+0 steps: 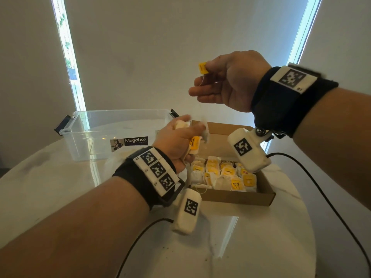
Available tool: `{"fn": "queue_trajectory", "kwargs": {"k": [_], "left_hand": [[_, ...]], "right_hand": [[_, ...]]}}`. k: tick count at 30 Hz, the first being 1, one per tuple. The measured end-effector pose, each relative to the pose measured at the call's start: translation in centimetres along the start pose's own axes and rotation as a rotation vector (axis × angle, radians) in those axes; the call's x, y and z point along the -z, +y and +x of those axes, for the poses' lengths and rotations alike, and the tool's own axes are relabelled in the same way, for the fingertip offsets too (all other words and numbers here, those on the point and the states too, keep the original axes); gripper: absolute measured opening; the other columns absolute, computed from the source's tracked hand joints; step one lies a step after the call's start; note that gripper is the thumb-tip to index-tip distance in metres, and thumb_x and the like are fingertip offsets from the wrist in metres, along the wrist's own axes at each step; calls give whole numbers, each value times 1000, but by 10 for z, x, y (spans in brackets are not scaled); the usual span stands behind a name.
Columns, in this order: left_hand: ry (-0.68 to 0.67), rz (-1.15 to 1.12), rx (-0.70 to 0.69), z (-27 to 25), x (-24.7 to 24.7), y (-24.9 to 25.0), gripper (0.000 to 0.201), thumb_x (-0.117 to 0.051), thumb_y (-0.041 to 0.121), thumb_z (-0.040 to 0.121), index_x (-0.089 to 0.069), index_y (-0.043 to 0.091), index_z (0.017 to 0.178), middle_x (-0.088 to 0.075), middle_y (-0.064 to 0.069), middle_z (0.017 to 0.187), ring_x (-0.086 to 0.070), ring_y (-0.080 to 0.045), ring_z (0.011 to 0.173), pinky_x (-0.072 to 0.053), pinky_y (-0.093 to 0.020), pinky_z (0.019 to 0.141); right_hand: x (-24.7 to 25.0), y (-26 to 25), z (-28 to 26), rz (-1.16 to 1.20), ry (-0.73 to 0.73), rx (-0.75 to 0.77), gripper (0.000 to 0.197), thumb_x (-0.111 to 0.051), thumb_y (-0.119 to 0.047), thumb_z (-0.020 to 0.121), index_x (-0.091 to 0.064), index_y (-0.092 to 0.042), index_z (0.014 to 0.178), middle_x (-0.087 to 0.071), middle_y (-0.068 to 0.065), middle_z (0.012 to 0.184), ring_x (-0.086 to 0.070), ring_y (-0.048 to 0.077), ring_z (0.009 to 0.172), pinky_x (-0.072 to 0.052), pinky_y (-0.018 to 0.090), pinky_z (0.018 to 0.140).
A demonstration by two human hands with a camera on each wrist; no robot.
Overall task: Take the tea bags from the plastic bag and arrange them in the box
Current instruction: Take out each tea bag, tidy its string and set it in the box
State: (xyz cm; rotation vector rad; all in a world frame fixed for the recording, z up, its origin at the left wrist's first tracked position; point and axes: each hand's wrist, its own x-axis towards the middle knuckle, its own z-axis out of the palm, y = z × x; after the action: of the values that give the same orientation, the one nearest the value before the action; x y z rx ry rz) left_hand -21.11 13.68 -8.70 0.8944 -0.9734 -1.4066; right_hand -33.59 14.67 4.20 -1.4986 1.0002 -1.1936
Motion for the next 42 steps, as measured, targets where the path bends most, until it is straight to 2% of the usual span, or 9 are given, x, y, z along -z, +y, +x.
{"fn": "queue_trajectory", "kwargs": {"k": [4, 10, 14, 17, 20, 26, 32, 36, 42], "left_hand": [[-128, 81, -9, -8, -6, -1, 17, -71, 24, 88, -67, 15, 102, -65, -10, 88, -47, -12, 50, -34, -20, 35], [-73, 70, 2, -16, -9, 0, 12, -67, 22, 93, -64, 14, 103, -63, -5, 78, -48, -12, 53, -36, -20, 35], [-52, 101, 0, -21, -10, 4, 24, -71, 21, 90, -64, 8, 109, -62, -10, 82, -48, -12, 52, -34, -20, 34], [-62, 130, -20, -24, -16, 7, 20, -70, 18, 90, -66, 6, 106, -63, -14, 84, -46, -13, 48, -33, -20, 34], [-133, 116, 11, -27, -21, 7, 24, -66, 20, 90, -67, 4, 107, -61, -15, 85, -44, -12, 43, -32, -20, 33], [-186, 55, 71, -28, -23, 4, 16, -64, 22, 91, -62, 7, 98, -62, -5, 69, -44, -10, 45, -32, -19, 31], [-146, 150, 59, -22, -24, -4, 37, -75, 27, 78, -68, 7, 108, -63, -12, 95, -47, -13, 53, -34, -21, 34], [-120, 175, 111, -18, -34, -12, 25, -69, 22, 88, -68, 8, 109, -62, -9, 86, -47, -13, 53, -34, -21, 35], [-135, 239, 243, -13, -55, -29, 29, -67, 22, 91, -65, 5, 114, -66, -12, 85, -51, -12, 48, -35, -19, 34]], "right_hand": [[2, 1, -1, 32, 15, -10, 24, -43, -12, 105, -63, 0, 106, -72, 17, 94, -77, 31, 82, -64, 37, 68], [11, -3, -11, -28, 46, -24, 22, -45, -14, 104, -65, -3, 105, -71, 13, 89, -77, 26, 77, -63, 37, 68], [30, -4, -19, -431, -70, -33, 16, -58, -18, 98, -67, -8, 90, -62, 4, 72, -57, 18, 61, -48, 33, 63], [40, -1, -25, -779, -275, -117, 13, -71, -19, 89, -73, -7, 84, -62, 4, 63, -54, 16, 56, -49, 33, 62], [41, 5, -29, -984, -344, -141, 15, -74, -26, 88, -78, -14, 79, -66, 2, 62, -55, 13, 55, -51, 28, 61], [48, 12, -27, -1012, -307, -150, 17, -77, -27, 85, -78, -10, 82, -67, 3, 63, -57, 18, 62, -52, 32, 69], [53, 24, -22, -1049, -205, -109, 30, -87, -37, 71, -73, -16, 88, -76, 2, 77, -69, 15, 66, -60, 38, 81], [73, 39, -21, -946, -258, -140, 24, -82, -28, 81, -73, -25, 102, -77, -4, 89, -75, 11, 72, -58, 37, 79], [101, 61, -19, -886, -316, -210, 14, -80, -12, 81, -72, -9, 93, -76, 8, 79, -70, 13, 63, -53, 32, 68]]}}
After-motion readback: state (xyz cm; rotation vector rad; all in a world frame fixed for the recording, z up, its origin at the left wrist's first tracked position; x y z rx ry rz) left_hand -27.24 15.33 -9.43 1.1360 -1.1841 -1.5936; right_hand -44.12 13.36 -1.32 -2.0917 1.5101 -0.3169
